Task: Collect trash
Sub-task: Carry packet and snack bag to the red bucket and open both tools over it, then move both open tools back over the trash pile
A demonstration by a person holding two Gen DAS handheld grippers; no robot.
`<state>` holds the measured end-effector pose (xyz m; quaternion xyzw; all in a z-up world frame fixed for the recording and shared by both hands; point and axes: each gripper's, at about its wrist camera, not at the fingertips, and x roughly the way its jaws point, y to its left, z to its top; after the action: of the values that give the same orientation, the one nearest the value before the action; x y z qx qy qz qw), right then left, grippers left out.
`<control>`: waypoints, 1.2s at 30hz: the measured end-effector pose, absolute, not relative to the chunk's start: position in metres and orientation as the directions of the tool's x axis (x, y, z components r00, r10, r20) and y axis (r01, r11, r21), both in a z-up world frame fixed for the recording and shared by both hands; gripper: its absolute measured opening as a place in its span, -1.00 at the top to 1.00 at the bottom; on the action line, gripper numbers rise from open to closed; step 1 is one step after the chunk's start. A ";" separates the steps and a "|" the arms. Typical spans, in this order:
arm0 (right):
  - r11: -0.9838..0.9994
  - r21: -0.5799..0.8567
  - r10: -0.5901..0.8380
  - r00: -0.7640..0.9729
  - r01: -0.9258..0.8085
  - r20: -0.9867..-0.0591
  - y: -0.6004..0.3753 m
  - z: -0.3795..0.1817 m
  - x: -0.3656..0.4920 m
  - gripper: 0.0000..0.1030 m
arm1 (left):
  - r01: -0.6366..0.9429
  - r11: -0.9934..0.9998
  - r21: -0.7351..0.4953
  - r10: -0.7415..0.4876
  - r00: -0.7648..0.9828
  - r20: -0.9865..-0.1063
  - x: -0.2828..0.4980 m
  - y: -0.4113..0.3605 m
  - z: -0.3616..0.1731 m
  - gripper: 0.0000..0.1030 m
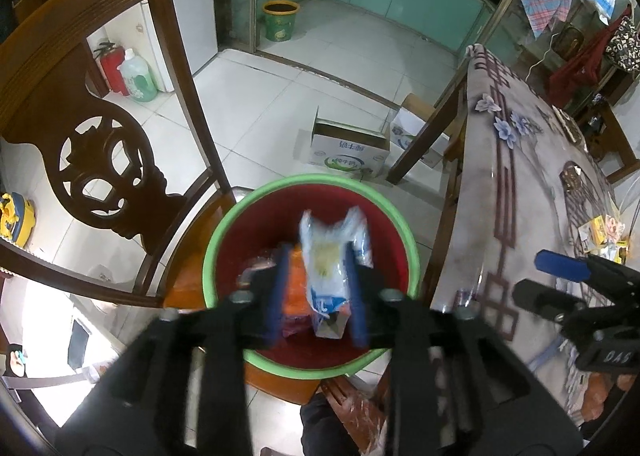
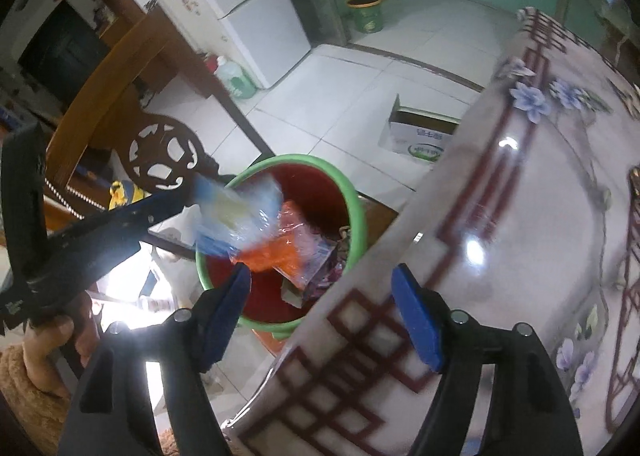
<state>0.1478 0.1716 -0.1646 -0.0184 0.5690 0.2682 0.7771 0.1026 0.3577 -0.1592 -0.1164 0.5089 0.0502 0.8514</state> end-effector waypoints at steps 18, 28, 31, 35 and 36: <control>0.946 0.275 0.321 0.364 -0.174 -0.874 0.043 -0.136 0.115 -0.38 | 0.038 0.985 -0.170 -0.167 0.490 -0.855 0.122 0.253 -0.145 0.28; 0.952 0.266 0.169 0.469 0.149 -0.867 -0.122 -0.131 0.072 -0.38 | 0.240 0.955 -0.172 -0.268 0.458 -0.847 0.123 0.131 -0.138 0.28; 0.940 0.252 0.116 0.480 0.229 -0.869 -0.183 -0.131 0.065 -0.38 | 0.244 0.954 -0.174 -0.270 0.452 -0.850 0.120 0.095 -0.138 0.28; 0.918 0.226 0.034 0.502 0.326 -0.864 -0.262 -0.130 0.060 -0.38 | 0.268 0.950 -0.163 -0.273 0.448 -0.851 0.113 0.046 -0.135 0.28; 0.912 0.218 0.015 0.503 0.348 -0.864 -0.278 -0.131 0.059 -0.38 | 0.268 0.948 -0.169 -0.278 0.447 -0.850 0.111 0.036 -0.135 0.28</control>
<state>0.0593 -0.2775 -0.1308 0.1857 0.4888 -0.0986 0.8467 0.1111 0.0355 -0.1347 -0.0051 0.5009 -0.1604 0.8505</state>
